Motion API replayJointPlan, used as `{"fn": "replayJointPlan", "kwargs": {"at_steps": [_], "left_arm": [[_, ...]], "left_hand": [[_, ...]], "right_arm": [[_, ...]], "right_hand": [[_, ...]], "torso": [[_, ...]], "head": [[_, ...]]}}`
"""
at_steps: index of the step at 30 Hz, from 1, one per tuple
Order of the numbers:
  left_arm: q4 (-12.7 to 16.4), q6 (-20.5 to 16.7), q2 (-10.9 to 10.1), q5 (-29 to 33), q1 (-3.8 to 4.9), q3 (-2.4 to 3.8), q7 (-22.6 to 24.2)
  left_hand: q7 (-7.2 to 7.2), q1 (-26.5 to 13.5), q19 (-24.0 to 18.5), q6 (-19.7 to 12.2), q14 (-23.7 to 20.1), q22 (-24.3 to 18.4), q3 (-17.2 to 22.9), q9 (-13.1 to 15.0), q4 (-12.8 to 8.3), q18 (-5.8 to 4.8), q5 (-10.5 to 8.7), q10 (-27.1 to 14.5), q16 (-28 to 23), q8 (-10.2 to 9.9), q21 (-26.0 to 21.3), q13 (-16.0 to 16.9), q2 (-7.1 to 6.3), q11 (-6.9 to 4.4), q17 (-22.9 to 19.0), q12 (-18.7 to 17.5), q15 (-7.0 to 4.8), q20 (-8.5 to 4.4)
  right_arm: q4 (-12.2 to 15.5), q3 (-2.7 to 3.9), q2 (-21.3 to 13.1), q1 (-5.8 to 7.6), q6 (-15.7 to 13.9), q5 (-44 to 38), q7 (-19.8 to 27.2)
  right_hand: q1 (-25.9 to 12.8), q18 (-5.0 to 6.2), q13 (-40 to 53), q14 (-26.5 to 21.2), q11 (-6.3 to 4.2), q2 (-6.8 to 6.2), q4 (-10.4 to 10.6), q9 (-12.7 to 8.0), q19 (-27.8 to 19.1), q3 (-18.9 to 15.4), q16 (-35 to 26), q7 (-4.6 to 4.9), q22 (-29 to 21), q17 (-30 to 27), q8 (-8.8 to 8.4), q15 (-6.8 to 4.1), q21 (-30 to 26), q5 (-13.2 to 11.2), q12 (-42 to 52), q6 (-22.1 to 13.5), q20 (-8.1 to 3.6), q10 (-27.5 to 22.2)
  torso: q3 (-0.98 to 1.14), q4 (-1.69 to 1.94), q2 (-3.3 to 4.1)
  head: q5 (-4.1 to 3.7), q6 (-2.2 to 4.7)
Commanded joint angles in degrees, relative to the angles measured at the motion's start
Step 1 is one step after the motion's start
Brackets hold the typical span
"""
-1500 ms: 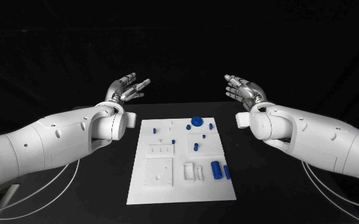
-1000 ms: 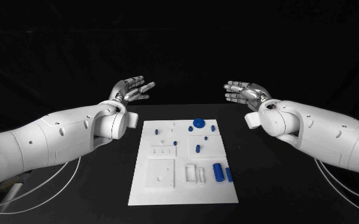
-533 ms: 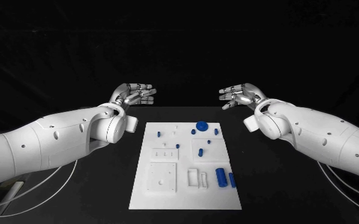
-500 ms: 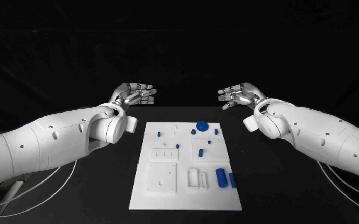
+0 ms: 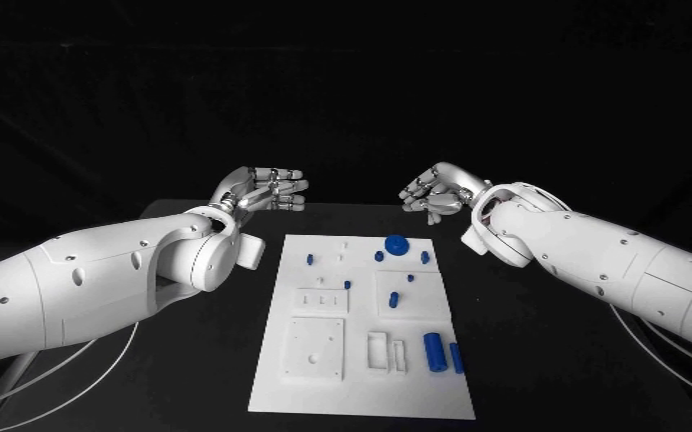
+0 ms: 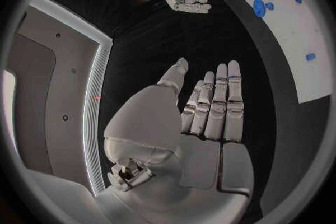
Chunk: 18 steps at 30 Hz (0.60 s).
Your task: Assemble the parts on the task board
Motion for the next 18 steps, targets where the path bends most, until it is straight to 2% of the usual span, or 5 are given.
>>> {"fn": "replayJointPlan", "kwargs": {"at_steps": [1,5,10,15,18], "left_arm": [[1.3,1.9,-0.6,-0.6,0.35,0.08,0.3],[2.6,2.1,-1.2,-0.6,0.65,0.22,0.1],[3.7,2.3,-1.6,-0.6,0.82,0.85,0.1],[4.6,2.2,-2.0,-0.6,1.15,1.22,0.1],[5.1,2.2,-2.2,-0.5,1.42,1.32,0.1]], "left_hand": [[0.07,-0.5,-0.2,0.4,-0.1,-0.1,-0.4,0.1,0.1,-0.91,-0.16,0.4,0.1,0.2,0.0,0.1,-0.01,0.16,0.0,0.4,0.05,-0.17],[0.08,-0.8,-0.2,0.4,-0.1,-0.1,-0.6,0.1,0.3,-0.95,-0.27,0.4,0.1,0.2,0.1,0.1,0.04,0.17,0.0,0.4,0.04,-0.17],[0.17,-1.5,-0.2,-0.2,-0.1,-0.2,-1.0,0.0,0.9,-0.98,-0.43,0.2,0.1,0.2,0.1,0.1,0.08,0.26,0.0,0.4,0.1,-0.13],[0.15,-1.4,-0.2,0.0,-0.1,-0.2,-1.1,0.1,0.9,-0.98,-0.41,0.2,0.1,0.2,0.1,0.1,0.11,0.25,0.0,0.4,0.1,-0.12],[0.13,-1.7,-0.2,0.1,-0.2,-0.3,-1.4,0.1,1.2,-1.0,-0.65,0.2,0.1,0.2,0.1,0.1,0.1,0.27,0.0,0.4,0.14,-0.07]], "right_arm": [[0.3,0.05,0.4,0.19,1.3,-13.6,-2.5],[0.3,0.06,1.1,0.31,1.4,-18.8,-3.3],[0.5,0.06,1.8,0.36,1.9,-24.2,-4.5],[1.7,0.04,1.9,0.38,3.9,-29.5,-7.1],[2.4,0.02,2.0,0.39,5.4,-32.6,-9.5]], "right_hand": [[-0.1,0.89,0.0,-0.7,0.17,-0.61,-0.1,0.0,-0.6,0.4,1.6,-0.22,1.2,0.4,-0.18,0.11,0.7,-0.3,0.1,0.2,0.11,-0.8],[0.1,1.2,0.0,-1.0,0.48,-0.74,0.0,0.0,-0.8,0.2,2.5,-0.09,2.2,0.2,-0.21,0.41,0.9,-1.3,0.1,-0.1,0.51,-1.8],[0.7,2.08,0.0,-1.1,0.72,-1.08,0.0,-0.1,-0.6,-0.6,3.8,-0.27,3.4,-0.2,-0.21,0.65,1.0,-2.1,0.0,-0.9,1.18,-2.9],[0.7,2.02,0.0,-1.3,0.83,-1.43,0.2,-0.1,0.1,-2.9,4.8,-0.62,3.6,-0.3,-0.21,0.77,0.3,-3.2,0.0,-1.1,1.25,-3.8],[0.7,1.56,0.0,-1.4,0.85,-1.42,0.5,-0.1,0.6,-5.0,5.2,-0.64,3.6,-0.6,-0.21,0.96,-0.4,-4.7,0.1,-1.1,1.2,-3.7]], "torso": [[-0.26,0.93,1.27],[-0.43,1.46,2.11],[-0.66,2.1,3.02],[-0.74,2.35,3.76],[-0.72,2.38,4.15]], "head": [[-0.16,0.36],[-0.2,0.57],[-0.5,0.62],[-1.1,0.68],[-1.21,1.39]]}}
